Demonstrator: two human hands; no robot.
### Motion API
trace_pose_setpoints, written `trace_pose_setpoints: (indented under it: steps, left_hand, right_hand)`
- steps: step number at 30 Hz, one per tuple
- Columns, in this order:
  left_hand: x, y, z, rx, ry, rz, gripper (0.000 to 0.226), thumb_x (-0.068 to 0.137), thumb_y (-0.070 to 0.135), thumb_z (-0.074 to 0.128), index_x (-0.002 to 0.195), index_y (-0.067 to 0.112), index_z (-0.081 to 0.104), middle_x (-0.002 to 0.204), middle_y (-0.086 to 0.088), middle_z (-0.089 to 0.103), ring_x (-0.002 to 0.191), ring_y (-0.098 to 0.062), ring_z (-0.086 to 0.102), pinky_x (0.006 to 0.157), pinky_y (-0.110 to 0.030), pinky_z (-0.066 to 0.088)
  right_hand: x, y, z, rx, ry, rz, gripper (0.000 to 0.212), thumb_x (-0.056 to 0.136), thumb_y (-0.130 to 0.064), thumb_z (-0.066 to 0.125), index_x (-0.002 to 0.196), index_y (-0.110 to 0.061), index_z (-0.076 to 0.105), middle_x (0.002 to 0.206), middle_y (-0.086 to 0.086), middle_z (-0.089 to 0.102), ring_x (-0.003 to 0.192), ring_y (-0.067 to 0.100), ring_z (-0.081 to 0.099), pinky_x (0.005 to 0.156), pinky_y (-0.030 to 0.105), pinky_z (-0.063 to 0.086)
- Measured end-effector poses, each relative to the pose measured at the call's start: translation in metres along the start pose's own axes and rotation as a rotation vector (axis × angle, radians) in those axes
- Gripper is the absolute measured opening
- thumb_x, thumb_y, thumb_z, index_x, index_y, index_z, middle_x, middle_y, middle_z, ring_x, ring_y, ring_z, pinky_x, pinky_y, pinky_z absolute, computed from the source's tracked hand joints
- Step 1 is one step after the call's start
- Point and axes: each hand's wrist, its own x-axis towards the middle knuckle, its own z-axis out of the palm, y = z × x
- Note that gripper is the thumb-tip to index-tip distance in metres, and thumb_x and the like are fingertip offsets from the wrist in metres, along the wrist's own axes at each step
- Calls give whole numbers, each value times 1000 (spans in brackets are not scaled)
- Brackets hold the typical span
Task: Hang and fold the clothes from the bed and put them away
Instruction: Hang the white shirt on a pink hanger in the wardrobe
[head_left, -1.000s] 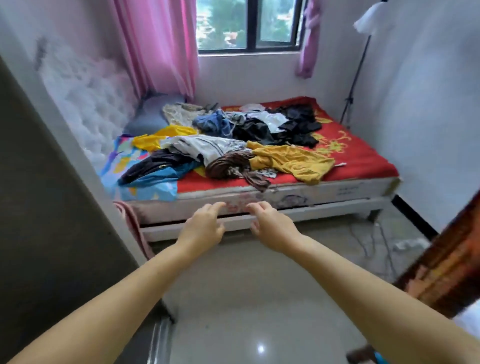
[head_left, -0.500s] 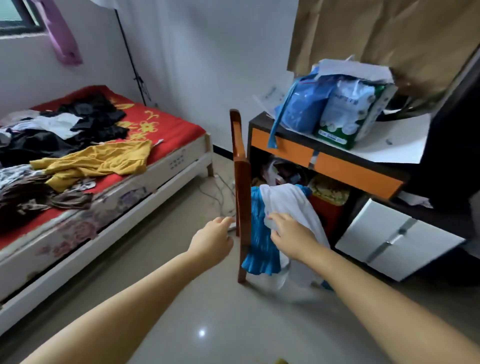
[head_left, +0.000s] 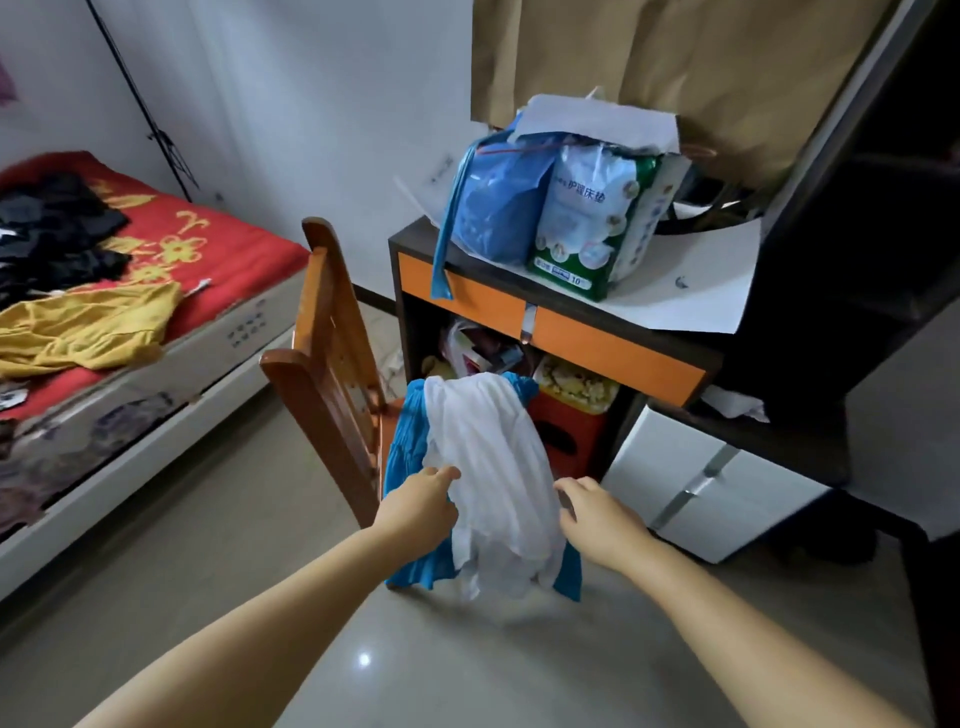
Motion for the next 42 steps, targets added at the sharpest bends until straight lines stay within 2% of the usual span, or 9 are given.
trace_pose_setpoints:
  steps: [15, 18, 22, 27, 31, 34, 37, 40, 42]
  left_hand:
    - [182, -27, 39, -228, -189, -183, 44, 95, 17, 46, 139, 22, 41, 134, -2, 50, 107, -14, 57, 81, -20, 46]
    - [221, -36, 49, -281, -237, -250, 45, 95, 16, 46, 140, 20, 42, 132, -4, 53, 106, -17, 58, 87, -27, 50]
    - [265, -50, 80, -327, -247, -319, 42, 97, 20, 45, 139, 21, 41, 130, -5, 53, 101, -17, 59, 75, -24, 47]
    - [320, -72, 128, -395, -247, -409, 44, 98, 24, 48, 140, 16, 40, 140, -7, 44, 121, -23, 50, 99, -36, 47]
    - [357, -83, 165, -446, -104, -583, 52, 93, 23, 53, 141, 12, 36, 146, -8, 35, 128, -27, 42, 107, -42, 39]
    - [377, -85, 188, -659, 21, -688, 49, 90, 21, 59, 135, 15, 42, 131, -2, 49, 108, -17, 51, 88, -28, 43]
    - [384, -83, 201, -1001, 62, -775, 36, 89, 22, 58, 123, 22, 45, 112, 2, 58, 94, -15, 59, 79, -31, 50]
    - [385, -80, 201, -1136, -1, -814, 10, 94, 18, 47, 93, 12, 55, 85, -7, 61, 75, -23, 59, 70, -32, 51]
    - [383, -76, 190, -1212, 19, -813, 27, 95, 18, 41, 70, 12, 49, 64, -2, 53, 59, -19, 51, 53, -23, 44]
  right_hand:
    - [208, 32, 11, 113, -223, 48, 45, 100, -20, 37, 145, -15, 35, 144, 8, 37, 124, 23, 46, 91, 25, 37]
    - [248, 44, 25, 105, -252, 110, 42, 99, -21, 37, 141, -18, 39, 141, 7, 39, 118, 25, 49, 88, 29, 41]
    - [300, 57, 59, 95, -313, 120, 38, 99, -20, 37, 136, -16, 43, 137, 10, 43, 111, 26, 52, 89, 35, 46]
    - [376, 62, 104, 111, -319, 120, 41, 98, -23, 42, 137, -10, 41, 141, 14, 38, 123, 30, 45, 95, 35, 39]
    - [424, 57, 145, 234, -274, 216, 73, 95, -35, 54, 150, -4, 17, 154, 18, 17, 140, 33, 23, 111, 37, 24]
    - [444, 56, 180, 313, -225, 345, 78, 88, -37, 64, 144, 1, 26, 147, 22, 29, 135, 34, 31, 105, 35, 29]
    - [448, 57, 197, 371, -157, 423, 45, 92, -28, 59, 126, -1, 45, 127, 22, 53, 116, 37, 52, 82, 35, 40]
    - [448, 61, 193, 492, -63, 474, 22, 98, -11, 41, 113, 0, 53, 114, 23, 60, 104, 36, 57, 70, 29, 30]
    - [444, 61, 177, 556, 14, 449, 20, 99, -7, 36, 109, 0, 51, 102, 20, 56, 90, 29, 52, 64, 25, 24]
